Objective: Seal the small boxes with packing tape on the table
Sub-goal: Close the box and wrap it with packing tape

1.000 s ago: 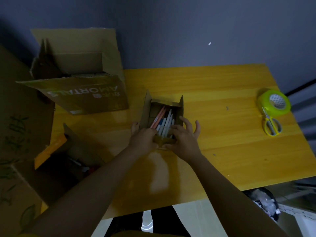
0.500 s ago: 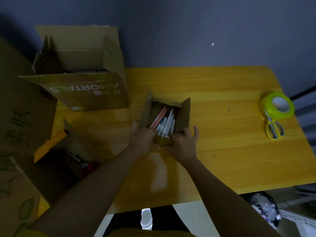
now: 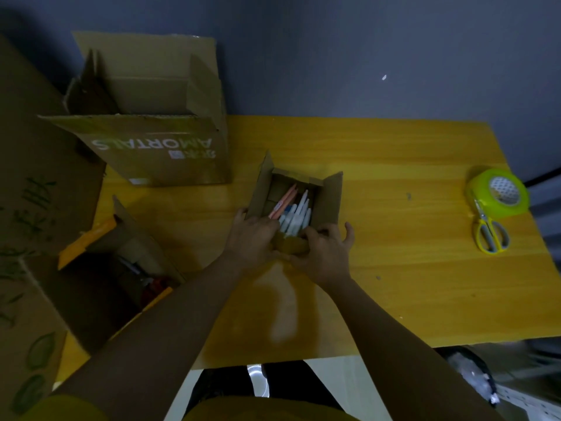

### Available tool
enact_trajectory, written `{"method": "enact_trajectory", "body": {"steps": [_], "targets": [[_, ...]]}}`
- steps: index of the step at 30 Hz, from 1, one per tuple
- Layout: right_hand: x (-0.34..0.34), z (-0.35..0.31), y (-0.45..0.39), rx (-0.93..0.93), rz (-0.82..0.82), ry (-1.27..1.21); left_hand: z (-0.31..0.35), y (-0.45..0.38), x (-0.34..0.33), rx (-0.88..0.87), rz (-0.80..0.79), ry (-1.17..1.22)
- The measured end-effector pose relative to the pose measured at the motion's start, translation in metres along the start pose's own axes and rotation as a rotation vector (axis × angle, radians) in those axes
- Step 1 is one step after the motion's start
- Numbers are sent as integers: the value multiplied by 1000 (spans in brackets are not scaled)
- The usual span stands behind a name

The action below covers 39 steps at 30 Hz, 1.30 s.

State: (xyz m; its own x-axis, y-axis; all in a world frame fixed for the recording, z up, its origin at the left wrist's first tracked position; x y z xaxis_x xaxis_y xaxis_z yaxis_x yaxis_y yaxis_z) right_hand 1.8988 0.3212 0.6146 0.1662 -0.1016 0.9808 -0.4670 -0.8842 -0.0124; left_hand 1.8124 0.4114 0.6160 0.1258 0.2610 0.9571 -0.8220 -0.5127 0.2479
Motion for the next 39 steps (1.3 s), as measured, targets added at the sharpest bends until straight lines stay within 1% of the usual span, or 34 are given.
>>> {"method": "enact_trajectory", "body": {"steps": [2, 6, 9, 11, 15, 18, 20, 22, 24, 26, 29, 35, 39], "targets": [[2, 1, 0, -15, -63, 2, -2, 0, -1, 12, -11, 6], [2, -8, -8, 18, -179, 93, -4, -2, -5, 30, -43, 8], [1, -8, -15, -4, -227, 65, -8, -3, -4, 61, -54, 58], [-1, -3, -16, -20, -249, -5, -10, -4, -6, 74, -91, 107], [5, 2, -15, -9, -242, -122, -16, -1, -3, 96, -99, 219], [5, -4, -18, 65, -339, -78, -15, 7, 1, 121, -110, 296], [5, -3, -22, 89, -421, -69, -14, 13, 1, 147, -121, 424], [9, -4, -24, 128, -449, -94, -16, 17, 0, 188, -104, 497], [16, -6, -24, 182, -388, -144, -12, 20, 2, 207, -77, 456], [26, -9, -22, 228, -287, -180, -6, 20, 9, 200, -10, 414], [30, -6, -17, 194, -180, -225, 0, 19, 18, 183, 60, 361], [18, 12, -7, 18, -134, -459, -3, 23, 6, 234, 62, 449], [15, 14, -6, -33, -129, -537, -5, 23, 9, 294, 102, 620]]}}
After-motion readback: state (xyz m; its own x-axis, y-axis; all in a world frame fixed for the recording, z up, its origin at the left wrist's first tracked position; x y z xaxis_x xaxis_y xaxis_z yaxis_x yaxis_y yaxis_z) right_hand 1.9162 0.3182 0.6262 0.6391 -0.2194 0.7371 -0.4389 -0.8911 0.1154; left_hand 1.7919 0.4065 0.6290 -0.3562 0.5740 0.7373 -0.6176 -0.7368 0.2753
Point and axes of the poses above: each hand's wrist, its own y-axis away from the middle knuckle, its own x-axis out of the back of the hand, z = x × y, the point moved 9 cm from there along -y, towards the middle knuckle, and after that the axes turned 1 degree about x, right-handed, at the moved point
